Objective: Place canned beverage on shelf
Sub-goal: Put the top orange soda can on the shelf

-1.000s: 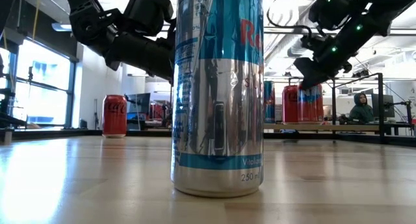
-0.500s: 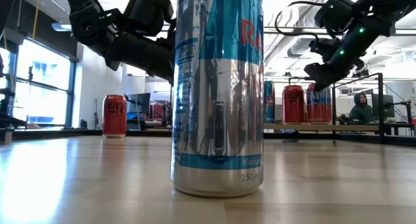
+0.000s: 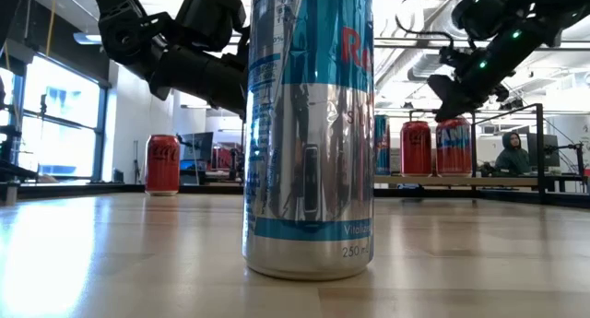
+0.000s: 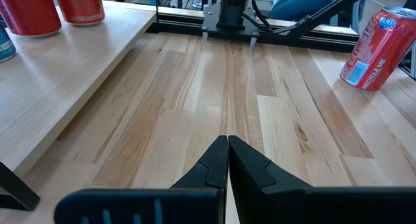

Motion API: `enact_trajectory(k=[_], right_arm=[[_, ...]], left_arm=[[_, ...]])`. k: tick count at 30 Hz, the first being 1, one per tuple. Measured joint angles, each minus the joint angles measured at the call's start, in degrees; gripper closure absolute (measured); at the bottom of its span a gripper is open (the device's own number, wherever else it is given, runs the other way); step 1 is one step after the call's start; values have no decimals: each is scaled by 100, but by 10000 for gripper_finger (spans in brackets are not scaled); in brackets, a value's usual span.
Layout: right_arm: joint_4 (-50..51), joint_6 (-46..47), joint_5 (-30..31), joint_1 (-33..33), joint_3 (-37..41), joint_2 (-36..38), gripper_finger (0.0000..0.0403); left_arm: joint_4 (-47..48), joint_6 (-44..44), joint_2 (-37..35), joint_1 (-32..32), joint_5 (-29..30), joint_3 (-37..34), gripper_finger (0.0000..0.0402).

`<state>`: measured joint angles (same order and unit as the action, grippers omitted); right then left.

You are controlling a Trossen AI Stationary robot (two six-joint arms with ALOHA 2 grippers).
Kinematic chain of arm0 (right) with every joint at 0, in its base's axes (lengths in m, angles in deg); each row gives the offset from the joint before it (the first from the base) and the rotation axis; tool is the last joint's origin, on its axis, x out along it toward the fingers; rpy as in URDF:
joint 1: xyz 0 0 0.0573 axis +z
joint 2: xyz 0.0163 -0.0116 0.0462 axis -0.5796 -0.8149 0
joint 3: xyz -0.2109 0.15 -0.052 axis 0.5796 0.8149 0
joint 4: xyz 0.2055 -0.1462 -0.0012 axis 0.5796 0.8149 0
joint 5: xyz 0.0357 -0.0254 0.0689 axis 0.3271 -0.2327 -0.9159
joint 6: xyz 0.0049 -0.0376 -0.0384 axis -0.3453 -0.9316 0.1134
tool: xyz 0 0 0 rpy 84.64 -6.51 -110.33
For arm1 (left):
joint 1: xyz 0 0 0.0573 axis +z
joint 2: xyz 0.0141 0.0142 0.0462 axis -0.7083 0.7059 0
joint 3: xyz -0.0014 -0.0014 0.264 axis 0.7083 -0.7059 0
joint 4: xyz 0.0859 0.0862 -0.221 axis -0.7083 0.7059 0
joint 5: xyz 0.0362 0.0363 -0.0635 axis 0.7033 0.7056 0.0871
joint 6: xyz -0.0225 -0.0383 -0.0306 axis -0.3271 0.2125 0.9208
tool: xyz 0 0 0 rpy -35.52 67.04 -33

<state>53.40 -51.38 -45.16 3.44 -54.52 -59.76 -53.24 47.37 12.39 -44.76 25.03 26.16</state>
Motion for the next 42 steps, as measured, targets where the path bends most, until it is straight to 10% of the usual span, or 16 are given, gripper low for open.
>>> enact_trajectory(k=[42], right_arm=[[1750, 345, 622, -1013, -531, -225, 403]], left_arm=[[3, 3, -2, 0, -2, 0, 399]])
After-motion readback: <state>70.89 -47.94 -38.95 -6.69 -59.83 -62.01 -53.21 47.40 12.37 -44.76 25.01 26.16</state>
